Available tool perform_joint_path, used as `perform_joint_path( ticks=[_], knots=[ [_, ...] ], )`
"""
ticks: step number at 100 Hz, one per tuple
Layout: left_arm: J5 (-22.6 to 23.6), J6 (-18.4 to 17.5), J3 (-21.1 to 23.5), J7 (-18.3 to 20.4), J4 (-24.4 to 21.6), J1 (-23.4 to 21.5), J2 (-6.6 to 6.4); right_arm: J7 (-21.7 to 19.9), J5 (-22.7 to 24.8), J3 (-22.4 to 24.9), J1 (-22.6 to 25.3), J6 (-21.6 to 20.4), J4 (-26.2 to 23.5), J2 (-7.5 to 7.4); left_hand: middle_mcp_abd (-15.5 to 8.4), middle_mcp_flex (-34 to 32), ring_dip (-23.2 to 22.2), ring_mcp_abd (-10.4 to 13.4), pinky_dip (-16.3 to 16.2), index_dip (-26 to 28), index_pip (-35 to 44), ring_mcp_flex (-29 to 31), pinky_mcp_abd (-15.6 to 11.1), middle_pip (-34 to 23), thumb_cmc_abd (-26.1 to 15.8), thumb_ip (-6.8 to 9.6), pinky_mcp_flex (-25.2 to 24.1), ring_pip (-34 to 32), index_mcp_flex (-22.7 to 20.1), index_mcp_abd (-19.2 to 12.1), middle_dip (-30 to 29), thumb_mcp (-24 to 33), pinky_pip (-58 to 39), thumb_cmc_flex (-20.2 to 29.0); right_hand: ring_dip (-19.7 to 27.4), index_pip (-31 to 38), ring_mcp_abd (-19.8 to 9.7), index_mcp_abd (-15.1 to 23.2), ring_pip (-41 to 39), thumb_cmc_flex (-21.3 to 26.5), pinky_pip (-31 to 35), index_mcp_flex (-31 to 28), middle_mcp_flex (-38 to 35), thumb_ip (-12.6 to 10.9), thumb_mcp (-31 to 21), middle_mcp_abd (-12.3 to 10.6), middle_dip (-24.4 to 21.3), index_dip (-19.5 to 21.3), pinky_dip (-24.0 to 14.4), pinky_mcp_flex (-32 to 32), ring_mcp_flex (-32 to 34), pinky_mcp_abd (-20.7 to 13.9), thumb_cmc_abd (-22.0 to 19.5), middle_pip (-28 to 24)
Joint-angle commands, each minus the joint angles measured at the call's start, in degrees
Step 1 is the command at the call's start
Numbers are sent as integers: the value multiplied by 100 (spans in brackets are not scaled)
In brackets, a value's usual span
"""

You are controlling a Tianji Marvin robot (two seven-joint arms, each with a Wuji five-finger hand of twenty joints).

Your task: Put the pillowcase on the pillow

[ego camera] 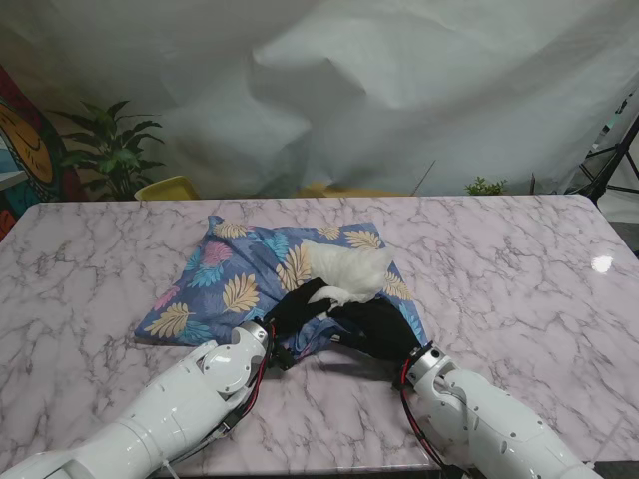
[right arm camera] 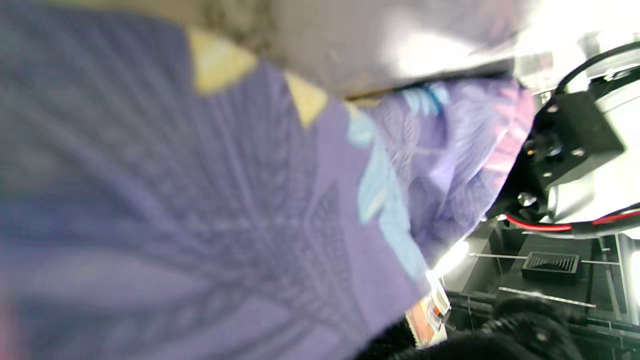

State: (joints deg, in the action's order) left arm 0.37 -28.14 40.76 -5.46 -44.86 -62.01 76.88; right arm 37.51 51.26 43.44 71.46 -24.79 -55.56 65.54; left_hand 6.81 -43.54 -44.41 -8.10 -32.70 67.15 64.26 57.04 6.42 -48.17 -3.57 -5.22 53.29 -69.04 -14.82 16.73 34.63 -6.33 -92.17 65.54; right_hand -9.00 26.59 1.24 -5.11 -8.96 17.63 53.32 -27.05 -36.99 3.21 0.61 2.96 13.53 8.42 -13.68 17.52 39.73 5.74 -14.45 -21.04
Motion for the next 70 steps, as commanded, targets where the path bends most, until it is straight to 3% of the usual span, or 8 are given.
perform_joint_path(
  ticks=[1, 14, 21, 30, 42, 70],
  knots=[
    [-11, 45, -121, 199, 206, -203, 47, -158, 37, -143, -71, 20, 177, -58, -6, -860, 201, -502, -53, 457, 590, 515, 826, -499, -812, -33, 10, 204, -161, 34, 77, 251, 68, 378, 144, 161, 103, 21, 220, -298, -324, -120, 63, -69, 91, 407, -204, 35, 167, -268, -145, -374, -501, 399],
    [-19, 28, -131, 210, 217, -197, 51, -732, -72, -248, -261, -351, 243, -117, -4, -862, 202, -498, -48, 458, 590, 521, 827, -501, -806, -35, 10, 198, -160, 42, 77, 248, 66, 378, 171, 278, -255, 386, 249, -558, -543, -269, -144, -76, 91, 34, -335, 79, 245, -507, -260, -754, -835, 666],
    [-15, 26, -134, 219, 213, -191, 46, -933, -145, -288, -360, -636, 304, -126, 0, -864, 202, -493, -46, 457, 589, 522, 827, -503, -804, -34, 10, 196, -163, 45, 76, 250, 65, 381, 87, 712, -424, 805, 56, -618, -447, -903, -887, -90, 80, -246, -316, 275, 190, -388, 112, -881, -982, 593],
    [8, 32, -135, 214, 208, -185, 39, -1169, -247, -341, -487, -959, 392, -124, 2, -868, 204, -492, -44, 454, 589, 527, 827, -505, -800, -34, 10, 194, -168, 46, 77, 249, 64, 380, -31, 1203, -505, 1149, -200, -686, -146, -1732, -1828, -105, 78, -401, -249, 485, 43, -95, 689, -903, -1136, 400],
    [23, 41, -132, 204, 205, -181, 37, -1543, -437, -423, -646, -1251, 502, -113, -7, -872, 205, -490, -40, 448, 588, 535, 824, -507, -799, -30, 15, 187, -173, 55, 76, 255, 62, 387, -194, 1832, -523, 1439, -599, -751, 277, -2727, -2985, -114, 80, -442, -100, 694, -144, 382, 1484, -913, -1235, -67],
    [62, 122, -93, 222, 111, -201, -18, -2776, -1271, -644, -982, -1818, 773, -99, -8, -888, 209, -475, -33, 441, 594, 554, 832, -517, -780, -30, 33, 172, -186, 70, 76, 253, 53, 391, -427, 2640, -460, 1723, -1269, -744, 576, -3982, -4345, -118, 70, -331, 93, 924, -238, 831, 2417, -959, -1223, -891]
  ],
)
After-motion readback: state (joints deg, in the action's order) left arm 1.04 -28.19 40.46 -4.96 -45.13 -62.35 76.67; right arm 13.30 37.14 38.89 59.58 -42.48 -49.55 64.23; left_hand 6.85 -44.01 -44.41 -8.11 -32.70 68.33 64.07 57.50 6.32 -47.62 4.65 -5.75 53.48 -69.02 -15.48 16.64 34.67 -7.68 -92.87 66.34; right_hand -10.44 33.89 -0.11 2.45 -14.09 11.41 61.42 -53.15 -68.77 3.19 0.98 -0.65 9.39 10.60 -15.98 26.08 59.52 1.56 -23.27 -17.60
